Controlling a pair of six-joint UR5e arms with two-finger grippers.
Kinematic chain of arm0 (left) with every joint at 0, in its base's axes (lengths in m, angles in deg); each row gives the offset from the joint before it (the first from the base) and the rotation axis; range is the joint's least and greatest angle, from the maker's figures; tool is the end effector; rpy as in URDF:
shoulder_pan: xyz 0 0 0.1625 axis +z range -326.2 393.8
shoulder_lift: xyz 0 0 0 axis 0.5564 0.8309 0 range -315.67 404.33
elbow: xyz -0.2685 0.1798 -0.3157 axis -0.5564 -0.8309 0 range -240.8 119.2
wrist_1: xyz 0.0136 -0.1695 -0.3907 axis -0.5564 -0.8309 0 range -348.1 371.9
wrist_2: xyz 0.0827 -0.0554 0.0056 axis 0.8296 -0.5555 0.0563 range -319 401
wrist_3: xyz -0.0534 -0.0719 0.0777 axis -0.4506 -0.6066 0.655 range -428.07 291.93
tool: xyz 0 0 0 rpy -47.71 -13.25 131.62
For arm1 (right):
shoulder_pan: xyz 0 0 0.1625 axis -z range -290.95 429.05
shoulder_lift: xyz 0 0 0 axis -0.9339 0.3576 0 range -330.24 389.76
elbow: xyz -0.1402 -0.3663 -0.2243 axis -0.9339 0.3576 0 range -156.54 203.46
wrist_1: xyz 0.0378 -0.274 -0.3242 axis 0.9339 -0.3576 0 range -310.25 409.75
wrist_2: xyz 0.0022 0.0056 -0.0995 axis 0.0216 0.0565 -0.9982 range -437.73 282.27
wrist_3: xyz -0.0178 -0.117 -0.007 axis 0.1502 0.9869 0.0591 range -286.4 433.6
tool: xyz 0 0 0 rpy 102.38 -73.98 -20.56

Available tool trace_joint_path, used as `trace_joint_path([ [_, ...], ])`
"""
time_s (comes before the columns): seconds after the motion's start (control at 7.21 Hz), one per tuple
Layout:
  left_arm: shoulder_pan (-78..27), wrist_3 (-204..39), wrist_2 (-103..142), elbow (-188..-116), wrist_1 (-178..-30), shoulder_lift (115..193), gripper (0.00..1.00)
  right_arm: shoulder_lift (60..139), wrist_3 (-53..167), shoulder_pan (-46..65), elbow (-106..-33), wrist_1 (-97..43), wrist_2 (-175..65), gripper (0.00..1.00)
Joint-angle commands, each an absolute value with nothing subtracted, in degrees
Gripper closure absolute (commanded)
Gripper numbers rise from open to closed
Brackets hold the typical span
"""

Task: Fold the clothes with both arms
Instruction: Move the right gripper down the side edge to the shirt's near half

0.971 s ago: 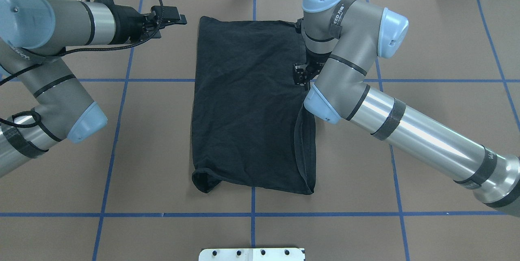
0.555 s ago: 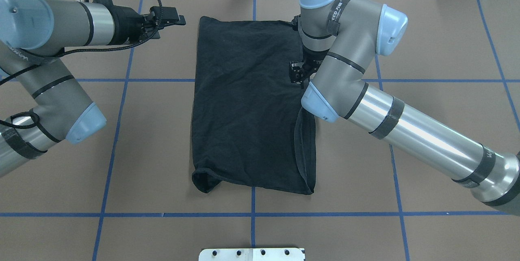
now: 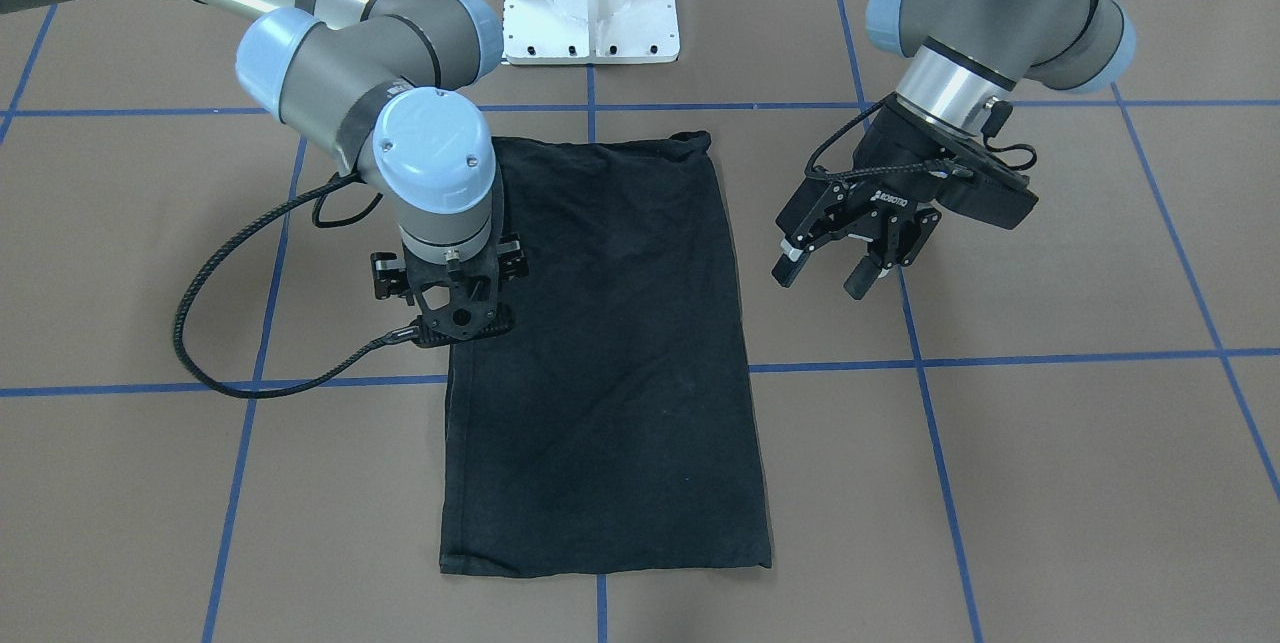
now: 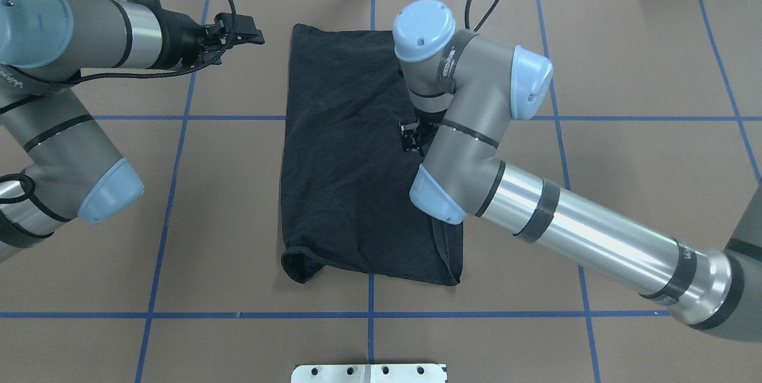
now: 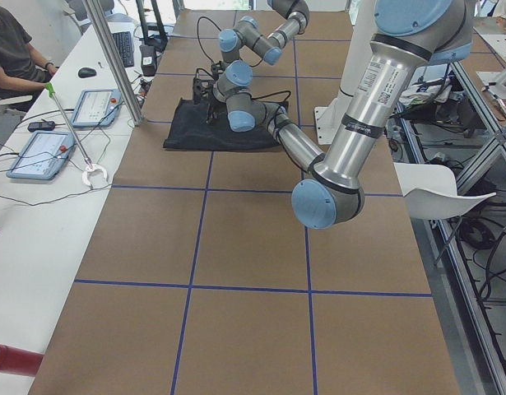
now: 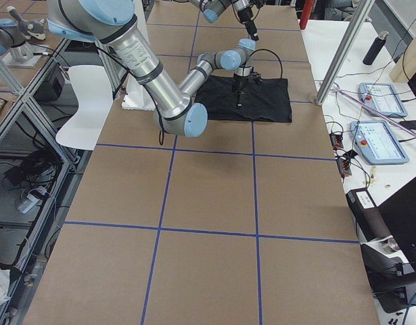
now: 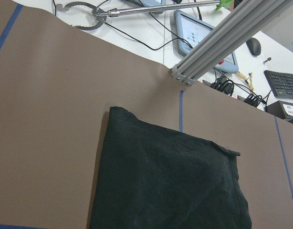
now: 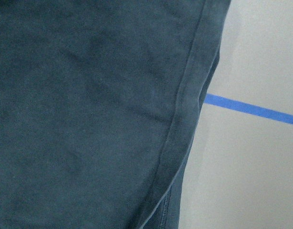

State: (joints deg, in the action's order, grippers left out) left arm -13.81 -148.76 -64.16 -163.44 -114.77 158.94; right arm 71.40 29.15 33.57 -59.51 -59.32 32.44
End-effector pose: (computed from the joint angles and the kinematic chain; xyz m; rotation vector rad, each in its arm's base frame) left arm 0.3612 -0.5474 0.2641 0.4146 1.2434 -0.4005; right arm -0.5783 -0.5258 0.2606 -0.0143 -0.5192 -0.2402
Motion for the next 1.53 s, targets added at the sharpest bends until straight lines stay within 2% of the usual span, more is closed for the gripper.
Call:
trace_joint_path([
  [0.0, -13.74, -148.75, -64.29, -163.98, -114.58, 158.24, 0.0, 71.33, 26.58, 37.39, -59.77, -63.53, 28.47, 0.02],
  [1.39, -13.3, -148.75, -64.56, -163.89, -114.58, 158.85, 0.0, 75.02, 25.87, 38.65, -59.77, -64.51, 25.19, 0.02],
])
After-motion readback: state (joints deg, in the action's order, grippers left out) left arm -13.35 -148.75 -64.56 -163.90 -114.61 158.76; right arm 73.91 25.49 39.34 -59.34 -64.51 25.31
